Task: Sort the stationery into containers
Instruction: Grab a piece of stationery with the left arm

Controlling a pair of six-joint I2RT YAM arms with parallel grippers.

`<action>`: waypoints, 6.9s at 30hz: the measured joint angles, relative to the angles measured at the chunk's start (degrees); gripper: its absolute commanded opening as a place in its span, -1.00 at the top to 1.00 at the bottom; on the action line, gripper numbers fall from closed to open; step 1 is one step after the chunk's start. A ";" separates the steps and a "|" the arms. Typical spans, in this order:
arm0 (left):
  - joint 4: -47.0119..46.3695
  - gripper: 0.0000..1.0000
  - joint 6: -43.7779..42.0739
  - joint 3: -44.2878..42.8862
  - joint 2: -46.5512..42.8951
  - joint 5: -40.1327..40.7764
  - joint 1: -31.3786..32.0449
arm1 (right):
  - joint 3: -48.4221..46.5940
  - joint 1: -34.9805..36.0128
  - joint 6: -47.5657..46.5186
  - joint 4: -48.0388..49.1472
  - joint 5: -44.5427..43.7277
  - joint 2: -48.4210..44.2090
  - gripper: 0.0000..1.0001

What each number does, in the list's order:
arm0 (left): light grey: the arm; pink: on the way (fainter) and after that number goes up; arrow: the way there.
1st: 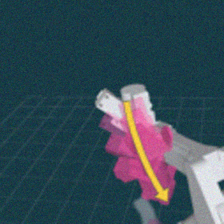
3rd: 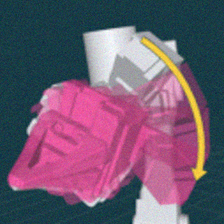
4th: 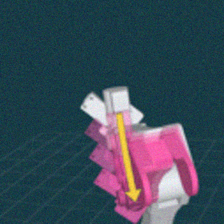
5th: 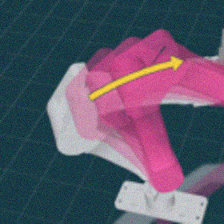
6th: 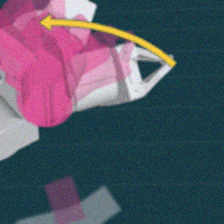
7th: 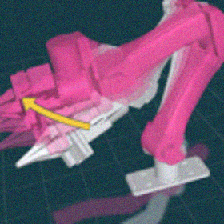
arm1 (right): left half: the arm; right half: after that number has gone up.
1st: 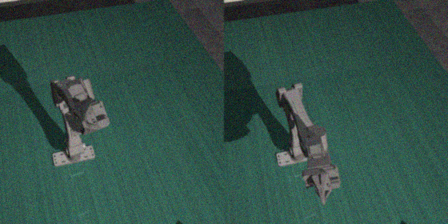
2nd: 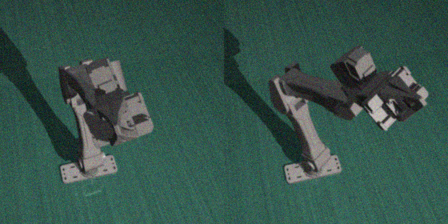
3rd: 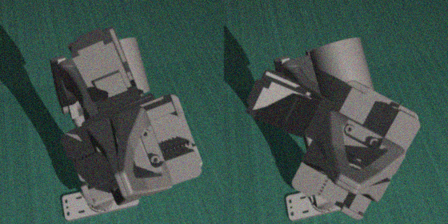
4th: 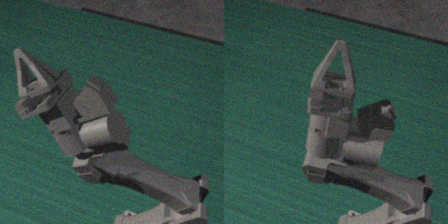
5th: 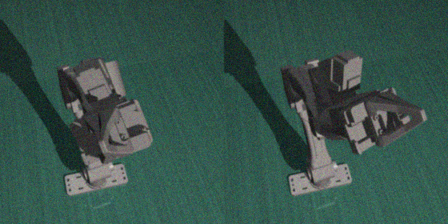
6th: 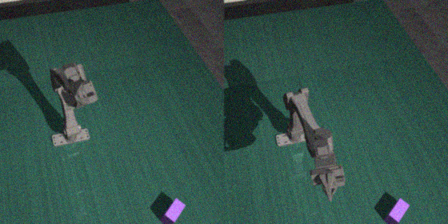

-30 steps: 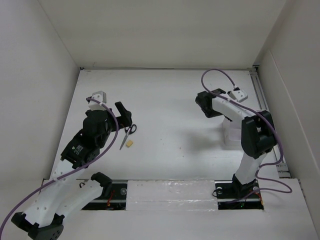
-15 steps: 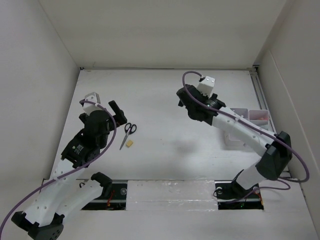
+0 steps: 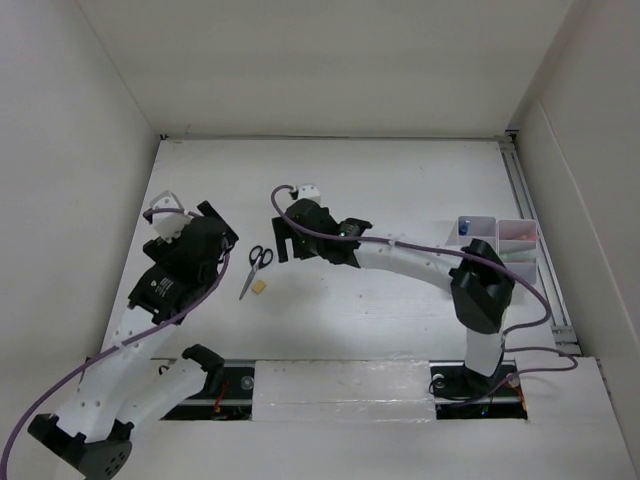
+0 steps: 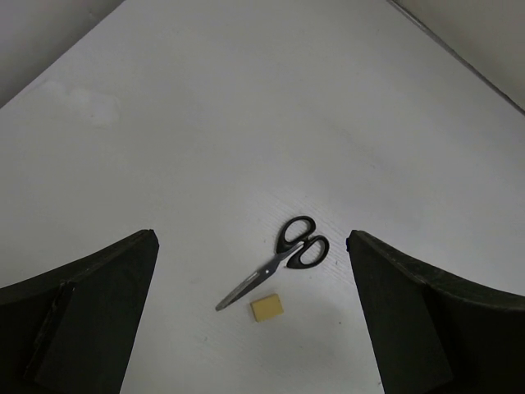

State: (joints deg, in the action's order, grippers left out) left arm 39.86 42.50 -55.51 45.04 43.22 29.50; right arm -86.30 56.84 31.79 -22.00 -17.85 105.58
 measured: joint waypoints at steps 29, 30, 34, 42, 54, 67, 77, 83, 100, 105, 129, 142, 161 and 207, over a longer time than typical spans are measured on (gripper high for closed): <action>-0.63 -1.00 0.87 -0.26 -4.66 1.09 0.00 | -23.41 2.05 10.84 -5.18 -10.99 24.50 0.05; -0.63 -1.00 0.83 -0.26 -4.70 1.03 0.00 | -23.41 2.05 10.99 -5.22 -11.02 24.50 0.05; -0.66 -1.00 0.66 -0.26 -4.76 0.90 0.00 | -23.41 2.05 11.56 -5.60 -10.99 24.50 0.09; -2.58 -1.00 -2.21 -0.20 -4.28 -2.51 -0.02 | -22.36 2.12 12.22 -6.16 -11.28 23.87 0.00; -7.65 -1.00 -4.52 2.58 5.18 -19.19 0.00 | -11.80 -5.42 11.08 -5.01 -12.83 7.52 -0.18; -20.39 -1.00 2.19 18.82 12.13 -26.12 -0.02 | 2.84 -13.25 7.39 -0.35 -10.71 -8.26 -0.29; -29.57 -0.87 0.81 19.91 21.81 -25.22 1.57 | 8.87 -12.96 3.02 2.40 -5.53 -16.61 -0.36; -31.98 -0.66 0.22 22.32 23.17 -25.68 1.57 | 12.61 -13.14 1.97 3.23 -4.20 -20.70 -0.36; -30.10 -0.58 2.23 23.69 24.87 -27.23 1.95 | 17.90 -15.28 1.38 4.50 -2.64 -30.03 -0.38; -29.59 -0.58 3.17 24.33 25.44 -29.24 1.95 | 17.90 -15.80 1.16 4.57 -2.43 -30.29 -0.38; -26.53 0.06 9.01 22.01 28.76 -26.73 2.01 | 19.85 -16.50 0.96 5.57 -0.61 -32.37 -0.38; -19.23 0.51 11.93 15.02 36.89 -22.25 9.40 | 21.77 -17.88 0.94 6.67 2.08 -35.39 -0.38; -5.88 -0.47 17.03 7.91 31.87 -19.61 16.65 | 23.08 -18.99 0.94 7.74 4.63 -35.98 -0.38; -29.07 -0.66 -2.21 16.35 32.50 -33.03 1.03 | 23.08 -18.99 0.52 8.57 5.86 -34.51 -0.41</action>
State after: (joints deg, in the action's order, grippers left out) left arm 10.79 40.29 -39.16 77.54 10.20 30.52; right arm -63.22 37.85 32.32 -13.43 -11.99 71.07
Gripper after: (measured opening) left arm 0.882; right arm 0.701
